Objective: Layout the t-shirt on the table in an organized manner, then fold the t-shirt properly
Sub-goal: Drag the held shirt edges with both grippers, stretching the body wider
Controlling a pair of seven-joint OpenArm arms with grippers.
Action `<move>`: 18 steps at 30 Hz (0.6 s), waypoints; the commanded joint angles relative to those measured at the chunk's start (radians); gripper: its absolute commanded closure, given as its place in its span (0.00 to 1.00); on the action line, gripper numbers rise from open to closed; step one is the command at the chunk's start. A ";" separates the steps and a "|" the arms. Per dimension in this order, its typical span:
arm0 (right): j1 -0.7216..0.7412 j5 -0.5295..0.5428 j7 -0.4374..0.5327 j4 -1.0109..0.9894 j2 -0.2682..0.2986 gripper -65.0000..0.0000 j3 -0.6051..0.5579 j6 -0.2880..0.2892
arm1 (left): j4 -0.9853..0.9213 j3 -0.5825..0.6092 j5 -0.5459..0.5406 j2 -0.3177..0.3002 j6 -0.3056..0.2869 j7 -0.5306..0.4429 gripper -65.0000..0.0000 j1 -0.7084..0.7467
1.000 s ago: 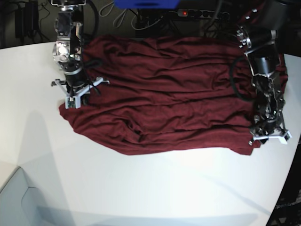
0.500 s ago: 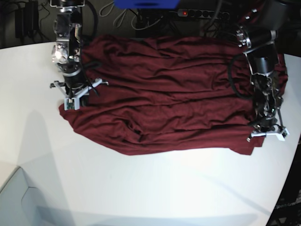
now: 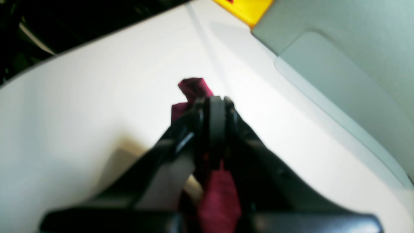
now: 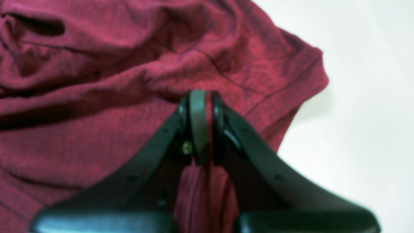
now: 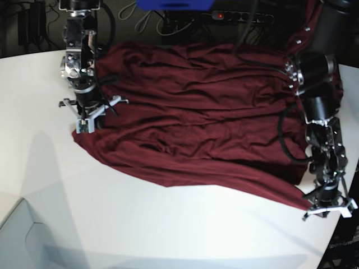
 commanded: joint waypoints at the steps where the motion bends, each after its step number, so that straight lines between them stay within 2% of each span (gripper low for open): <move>1: 0.012 0.004 0.025 0.016 0.003 0.97 0.001 0.000 | -0.009 0.018 -0.001 -0.004 -0.012 -0.015 1.00 -0.051; 4: 0.012 0.004 0.026 0.016 0.003 0.97 0.001 0.000 | -0.058 0.047 -0.009 0.016 -0.012 -0.038 1.00 -0.081; 7: 0.029 0.004 0.023 0.017 0.005 0.97 0.001 0.000 | -0.098 0.065 -0.001 0.030 -0.012 -0.122 1.00 -0.084; 12: 0.032 0.004 0.023 0.016 0.032 0.97 0.001 0.000 | -0.213 0.110 -0.003 0.019 -0.012 -0.243 1.00 -0.085; 18: 0.059 0.004 0.022 0.014 0.055 0.97 0.002 0.000 | -0.302 0.111 -0.009 -0.005 -0.013 -0.317 0.99 -0.085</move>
